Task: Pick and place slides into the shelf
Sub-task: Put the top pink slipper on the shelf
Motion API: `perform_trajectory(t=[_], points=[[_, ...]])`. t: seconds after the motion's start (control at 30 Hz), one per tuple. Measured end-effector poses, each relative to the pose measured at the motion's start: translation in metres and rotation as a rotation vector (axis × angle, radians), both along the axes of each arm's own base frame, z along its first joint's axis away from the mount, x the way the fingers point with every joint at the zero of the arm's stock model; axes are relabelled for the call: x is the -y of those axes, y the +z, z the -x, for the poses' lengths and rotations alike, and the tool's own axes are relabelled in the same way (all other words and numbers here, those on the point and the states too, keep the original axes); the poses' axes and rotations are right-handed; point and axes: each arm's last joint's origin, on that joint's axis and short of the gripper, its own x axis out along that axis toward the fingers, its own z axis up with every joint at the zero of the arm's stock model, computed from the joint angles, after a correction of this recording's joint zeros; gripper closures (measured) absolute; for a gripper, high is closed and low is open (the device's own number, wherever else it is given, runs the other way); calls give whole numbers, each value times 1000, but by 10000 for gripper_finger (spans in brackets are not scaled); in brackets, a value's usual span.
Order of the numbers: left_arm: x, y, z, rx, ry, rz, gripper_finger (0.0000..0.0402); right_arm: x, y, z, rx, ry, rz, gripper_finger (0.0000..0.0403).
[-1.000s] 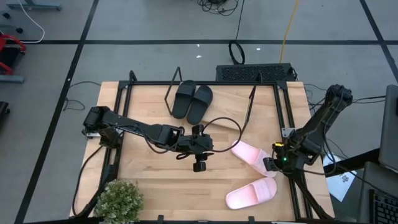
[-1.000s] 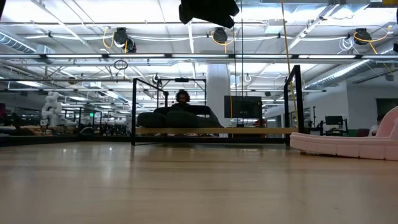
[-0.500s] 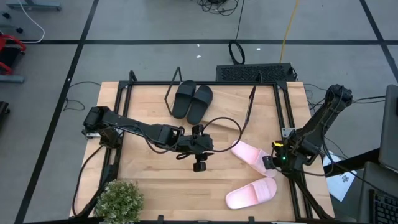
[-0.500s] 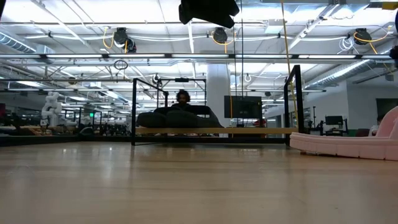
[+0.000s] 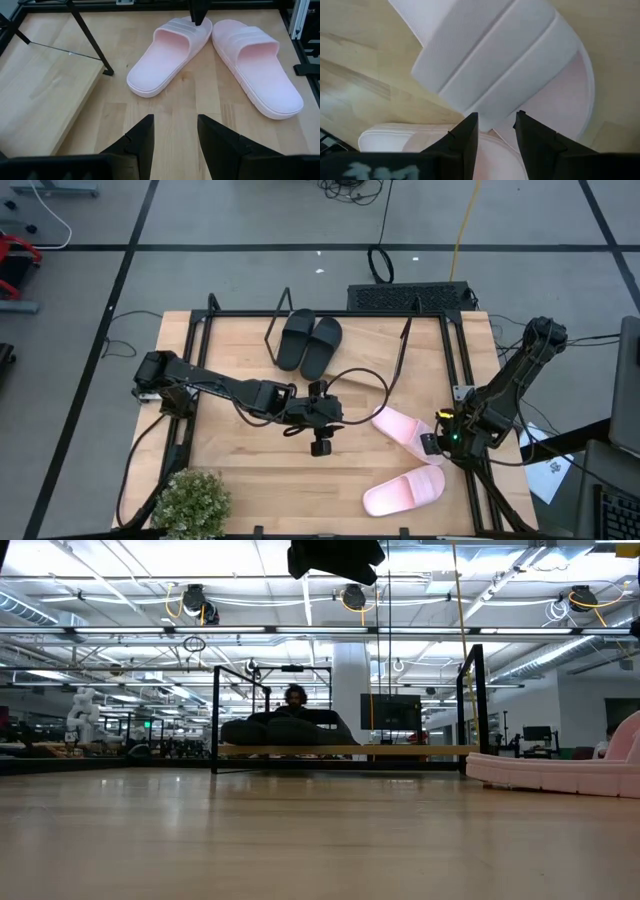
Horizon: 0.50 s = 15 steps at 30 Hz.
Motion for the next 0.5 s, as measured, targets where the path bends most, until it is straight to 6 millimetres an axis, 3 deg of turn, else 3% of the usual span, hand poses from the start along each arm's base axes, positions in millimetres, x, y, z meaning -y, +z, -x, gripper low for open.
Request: perform_trajectory(t=[0.5], points=[[0, 0, 0, -1, -5, -6, 254, 0, -8, 0, -48, -2, 76, 282]])
